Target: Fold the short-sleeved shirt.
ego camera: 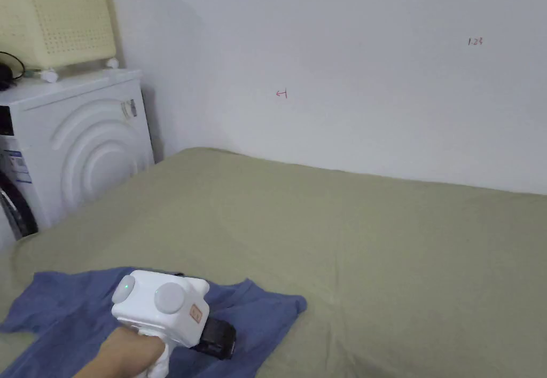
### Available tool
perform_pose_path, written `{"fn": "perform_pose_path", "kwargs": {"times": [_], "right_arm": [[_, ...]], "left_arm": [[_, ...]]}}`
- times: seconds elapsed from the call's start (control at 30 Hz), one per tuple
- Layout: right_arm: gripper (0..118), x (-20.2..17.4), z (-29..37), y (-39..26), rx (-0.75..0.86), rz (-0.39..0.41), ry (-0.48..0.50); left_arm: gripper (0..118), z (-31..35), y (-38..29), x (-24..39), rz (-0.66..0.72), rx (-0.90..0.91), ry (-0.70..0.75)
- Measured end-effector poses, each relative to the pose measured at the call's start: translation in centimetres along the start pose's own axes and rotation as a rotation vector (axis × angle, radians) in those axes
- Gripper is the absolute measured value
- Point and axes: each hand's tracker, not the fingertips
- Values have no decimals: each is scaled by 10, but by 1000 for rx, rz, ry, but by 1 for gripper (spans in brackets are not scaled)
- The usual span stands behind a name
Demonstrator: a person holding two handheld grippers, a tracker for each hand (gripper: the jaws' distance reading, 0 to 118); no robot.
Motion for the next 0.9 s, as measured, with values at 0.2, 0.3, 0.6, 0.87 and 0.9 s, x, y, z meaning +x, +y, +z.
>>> {"fn": "perform_pose_path", "kwargs": {"times": [0.2, 0.3, 0.6, 0.87, 0.9], "right_arm": [[1, 1, -9, -22, -41, -26, 10], [1, 3, -6, -26, -41, -47, 21], [1, 25, 21, -28, 6, -142, 20], [1, 63, 62, -30, 62, -210, -60], [1, 70, 69, -31, 72, -221, -87]], "left_arm": [[50, -14, -13, 6, 7, 26, 54], [0, 14, -9, 3, 24, 85, -28], [0, 110, 72, 110, -222, 257, -145], [0, 113, 118, 372, -635, 263, -430], [0, 109, 113, 410, -694, 261, -467]]}}
